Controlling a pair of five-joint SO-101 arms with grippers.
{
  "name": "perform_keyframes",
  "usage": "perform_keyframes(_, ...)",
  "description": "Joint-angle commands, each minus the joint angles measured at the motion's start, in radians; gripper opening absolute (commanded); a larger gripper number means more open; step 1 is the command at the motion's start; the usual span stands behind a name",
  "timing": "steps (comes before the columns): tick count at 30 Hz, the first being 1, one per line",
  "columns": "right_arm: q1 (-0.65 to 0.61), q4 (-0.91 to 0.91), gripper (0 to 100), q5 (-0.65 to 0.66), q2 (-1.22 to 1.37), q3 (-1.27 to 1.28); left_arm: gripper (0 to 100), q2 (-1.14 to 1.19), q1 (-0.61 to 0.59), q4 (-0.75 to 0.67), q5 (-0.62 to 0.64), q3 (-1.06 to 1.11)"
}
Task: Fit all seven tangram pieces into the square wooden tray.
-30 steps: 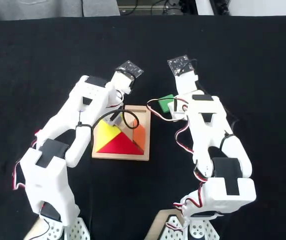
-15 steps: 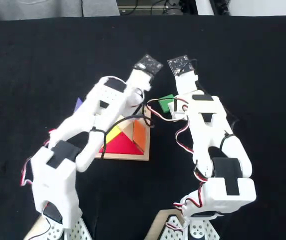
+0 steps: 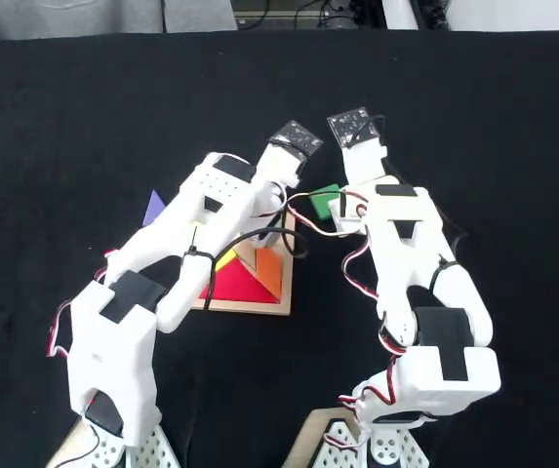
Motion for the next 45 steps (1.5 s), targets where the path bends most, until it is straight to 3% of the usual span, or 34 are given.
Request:
perform_keyframes(1, -0.002, -0.018, 1.1, -0.005, -0.007, -0.036, 18, -0.014, 0.01, 0.018, 0.011, -0.061)
perform_keyframes(7, -0.002, -0.018, 1.1, -0.005, -0.007, -0.036, 18, -0.014, -0.001, 0.041, 0.011, -0.13)
perform_keyframes(12, -0.002, -0.018, 1.1, -0.005, -0.007, -0.036, 18, -0.002, -0.079, 0.098, 0.009, -0.22)
perform_keyframes(17, -0.002, -0.018, 1.1, -0.005, -0.007, -0.036, 18, 0.0, -0.127, 0.095, 0.002, -0.177)
perform_keyframes(33, -0.002, -0.018, 1.1, -0.005, -0.007, -0.036, 17, -0.012, -0.074, 0.104, 0.002, -0.013)
perform_keyframes(45, -0.002, -0.018, 1.1, -0.005, -0.007, -0.036, 17, -0.055, -0.157, 0.106, -0.021, -0.038)
